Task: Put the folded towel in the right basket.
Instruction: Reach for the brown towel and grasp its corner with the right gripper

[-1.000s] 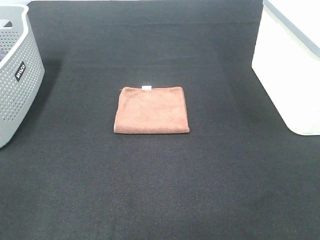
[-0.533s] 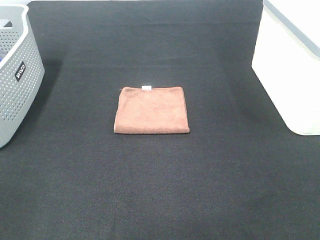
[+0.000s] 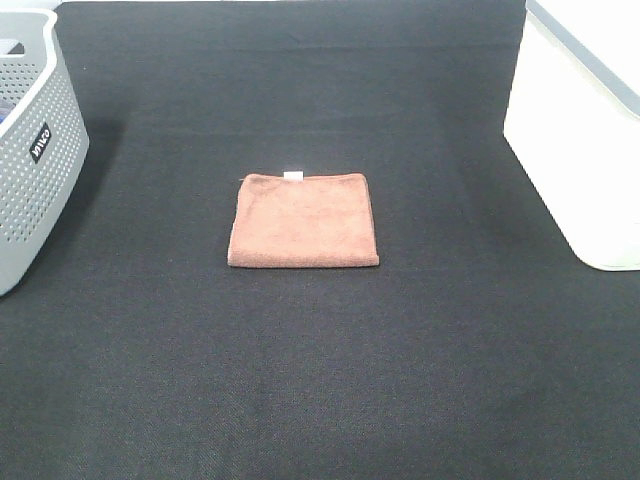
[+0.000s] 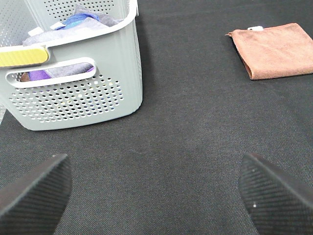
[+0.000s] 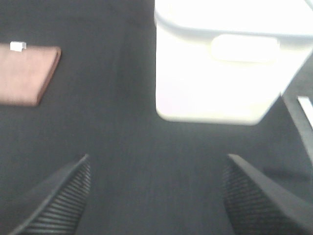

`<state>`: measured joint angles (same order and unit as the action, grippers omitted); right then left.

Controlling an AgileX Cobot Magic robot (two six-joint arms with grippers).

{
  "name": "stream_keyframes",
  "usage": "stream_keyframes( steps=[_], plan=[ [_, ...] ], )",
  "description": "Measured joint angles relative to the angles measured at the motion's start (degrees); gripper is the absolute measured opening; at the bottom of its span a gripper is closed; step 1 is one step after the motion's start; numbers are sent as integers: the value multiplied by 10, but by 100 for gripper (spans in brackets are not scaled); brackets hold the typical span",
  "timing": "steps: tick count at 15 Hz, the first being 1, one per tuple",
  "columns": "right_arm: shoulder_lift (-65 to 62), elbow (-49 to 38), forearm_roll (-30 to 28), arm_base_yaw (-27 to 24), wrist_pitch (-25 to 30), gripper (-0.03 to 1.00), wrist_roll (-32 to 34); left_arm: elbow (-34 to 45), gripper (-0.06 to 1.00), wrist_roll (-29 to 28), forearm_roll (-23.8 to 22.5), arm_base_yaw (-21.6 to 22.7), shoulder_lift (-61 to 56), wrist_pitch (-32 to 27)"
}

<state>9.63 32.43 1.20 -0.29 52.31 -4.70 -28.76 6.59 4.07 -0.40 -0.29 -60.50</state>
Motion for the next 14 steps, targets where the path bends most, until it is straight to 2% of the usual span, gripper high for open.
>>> stream_keyframes(
  steps=[3,7,11,14],
  plan=[
    [146,65,5,0,-68,71,0,0,88,0,0,0,0,0],
    [375,209,63,0,-75,71,-6,0,88,0,0,0,0,0],
    [598,406,133,0,-48,71,-57,0,88,0,0,0,0,0],
    [718,532,194,0,15,71,-95,0,88,0,0,0,0,0]
  ],
)
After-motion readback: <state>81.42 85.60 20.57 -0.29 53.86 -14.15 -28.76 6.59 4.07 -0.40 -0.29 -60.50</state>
